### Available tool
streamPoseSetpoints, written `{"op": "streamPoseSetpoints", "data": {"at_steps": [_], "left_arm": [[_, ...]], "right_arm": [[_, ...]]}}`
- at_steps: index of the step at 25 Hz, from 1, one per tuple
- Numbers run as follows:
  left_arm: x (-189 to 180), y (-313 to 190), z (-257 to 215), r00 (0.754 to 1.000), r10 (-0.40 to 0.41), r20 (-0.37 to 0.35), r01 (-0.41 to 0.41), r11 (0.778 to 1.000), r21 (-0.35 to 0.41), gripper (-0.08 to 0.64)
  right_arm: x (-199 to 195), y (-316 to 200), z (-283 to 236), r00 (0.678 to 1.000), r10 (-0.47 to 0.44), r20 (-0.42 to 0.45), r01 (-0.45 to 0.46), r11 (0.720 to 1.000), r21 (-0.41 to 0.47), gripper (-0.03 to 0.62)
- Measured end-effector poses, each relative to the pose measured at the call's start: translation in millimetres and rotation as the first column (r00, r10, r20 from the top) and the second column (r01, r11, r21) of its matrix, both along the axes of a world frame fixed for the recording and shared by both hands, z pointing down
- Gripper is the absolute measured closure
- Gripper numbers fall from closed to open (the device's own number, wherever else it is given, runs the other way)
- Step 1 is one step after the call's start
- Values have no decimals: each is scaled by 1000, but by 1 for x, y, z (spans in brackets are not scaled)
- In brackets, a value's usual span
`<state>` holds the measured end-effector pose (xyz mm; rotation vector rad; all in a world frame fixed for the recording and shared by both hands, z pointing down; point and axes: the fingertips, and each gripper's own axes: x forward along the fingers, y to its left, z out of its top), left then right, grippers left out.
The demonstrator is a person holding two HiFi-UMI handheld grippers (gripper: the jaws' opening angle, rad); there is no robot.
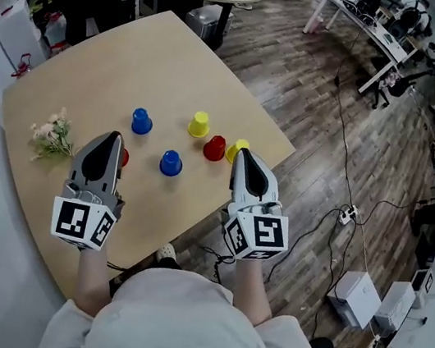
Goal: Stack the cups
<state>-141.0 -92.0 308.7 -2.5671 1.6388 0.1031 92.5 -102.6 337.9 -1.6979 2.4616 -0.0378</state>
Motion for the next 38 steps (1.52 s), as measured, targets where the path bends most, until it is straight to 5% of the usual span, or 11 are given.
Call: {"op": "streamPoseSetpoints", "data": {"at_steps": [12,22,38], "left_arm": [[-11,-39,37,996,90,-25,-92,993,-78,552],[2,-47,51,989,143,-44,-146,984,-101,552],[-4,-57,69,996,83,-44,-89,983,-161,552]], "right_arm": [[-27,-30,62,999,37,-37,-42,988,-151,580],[-24,-65,140,997,14,-72,-37,945,-325,577],[-6,-126,251,970,-7,-244,-124,847,-517,372]]}}
